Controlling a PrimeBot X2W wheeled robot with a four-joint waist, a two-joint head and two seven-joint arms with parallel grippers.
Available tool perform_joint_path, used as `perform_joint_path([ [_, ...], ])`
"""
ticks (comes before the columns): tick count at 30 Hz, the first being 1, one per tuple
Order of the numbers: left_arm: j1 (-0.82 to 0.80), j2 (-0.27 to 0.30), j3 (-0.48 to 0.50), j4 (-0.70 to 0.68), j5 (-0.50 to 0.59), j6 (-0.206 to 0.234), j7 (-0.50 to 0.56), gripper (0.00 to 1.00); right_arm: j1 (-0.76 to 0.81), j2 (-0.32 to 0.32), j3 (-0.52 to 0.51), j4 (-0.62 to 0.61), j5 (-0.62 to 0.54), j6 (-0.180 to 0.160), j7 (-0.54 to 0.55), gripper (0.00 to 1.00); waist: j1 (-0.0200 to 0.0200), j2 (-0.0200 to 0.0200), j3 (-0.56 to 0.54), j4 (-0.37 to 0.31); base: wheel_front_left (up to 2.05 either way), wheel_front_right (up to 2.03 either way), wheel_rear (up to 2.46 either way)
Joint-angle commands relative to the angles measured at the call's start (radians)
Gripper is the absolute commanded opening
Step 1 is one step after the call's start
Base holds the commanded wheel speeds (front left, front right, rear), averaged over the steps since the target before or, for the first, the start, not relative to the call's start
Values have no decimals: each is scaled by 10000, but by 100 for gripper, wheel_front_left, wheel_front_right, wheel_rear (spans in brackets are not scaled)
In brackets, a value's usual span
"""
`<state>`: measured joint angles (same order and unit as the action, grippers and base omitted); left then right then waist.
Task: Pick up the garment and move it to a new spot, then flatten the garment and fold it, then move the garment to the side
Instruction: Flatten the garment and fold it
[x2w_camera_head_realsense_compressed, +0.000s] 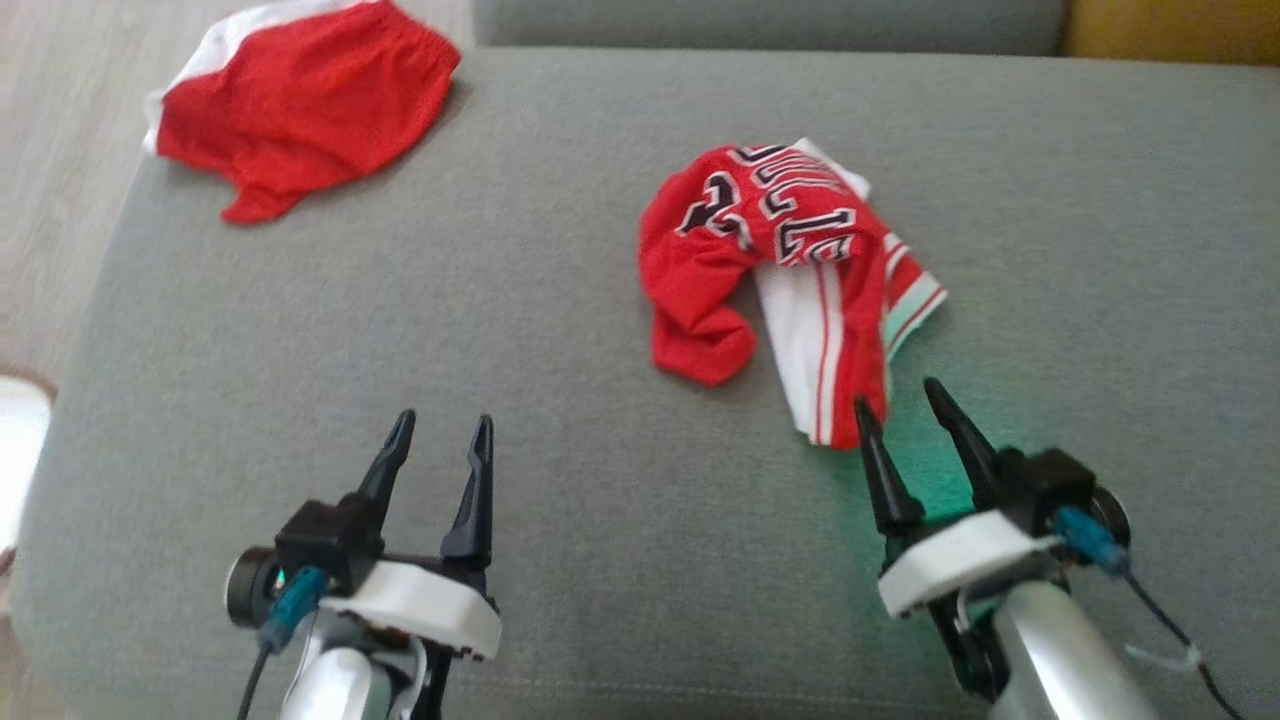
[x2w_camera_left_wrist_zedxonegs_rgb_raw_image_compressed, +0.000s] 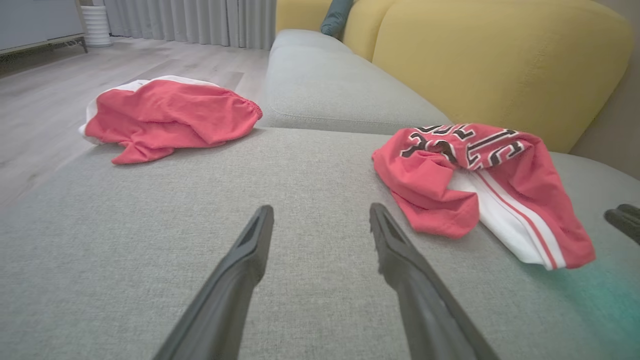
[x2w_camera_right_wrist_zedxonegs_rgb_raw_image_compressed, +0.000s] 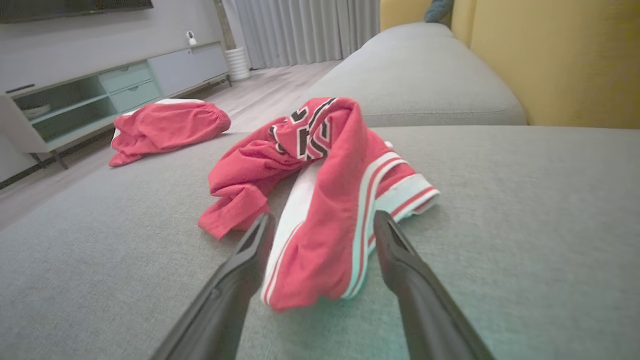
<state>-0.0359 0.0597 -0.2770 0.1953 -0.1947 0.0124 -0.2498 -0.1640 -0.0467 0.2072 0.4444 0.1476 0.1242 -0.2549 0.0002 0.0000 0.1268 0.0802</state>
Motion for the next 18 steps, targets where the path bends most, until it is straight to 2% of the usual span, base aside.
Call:
perform_joint_path([
  [1,-511,-22,291,-315,60,-11,-120,100,-602,-35,266,90,-79,65,21,100,-2,0,387,388,0,0,0],
  [2,-550,-31,271,-309,57,-6,-120,100,-791,-35,209,371,-147,65,44,100,-2,0,478,484,0,0,0],
  [3,-582,-40,257,-300,48,1,-120,100,-975,-35,131,669,-315,65,85,95,-2,0,555,568,0,0,0],
  [4,-606,-47,236,-294,40,1,-120,100,-1136,-35,0,945,-484,65,107,49,-2,0,616,652,0,0,0],
  [5,-624,-54,220,-290,35,8,-120,100,-1279,-35,-165,1185,-605,65,119,29,-2,0,666,726,0,0,0],
  [6,-631,-59,226,-287,15,23,-120,100,-1420,-35,-304,1382,-692,65,118,0,-2,0,695,775,0,0,0],
  [10,-563,-75,264,-270,-19,73,-120,100,-1832,-35,-1071,1608,-1073,65,46,0,-2,0,662,809,0,0,0],
  [15,-429,-86,275,-331,-79,90,-120,100,-2286,-69,-2341,1092,-2212,65,233,0,-2,0,530,674,0,0,0],
  [18,-414,-89,212,-397,-88,73,-120,100,-2797,-525,-2934,820,-2847,65,862,0,-2,0,588,632,0,0,0],
])
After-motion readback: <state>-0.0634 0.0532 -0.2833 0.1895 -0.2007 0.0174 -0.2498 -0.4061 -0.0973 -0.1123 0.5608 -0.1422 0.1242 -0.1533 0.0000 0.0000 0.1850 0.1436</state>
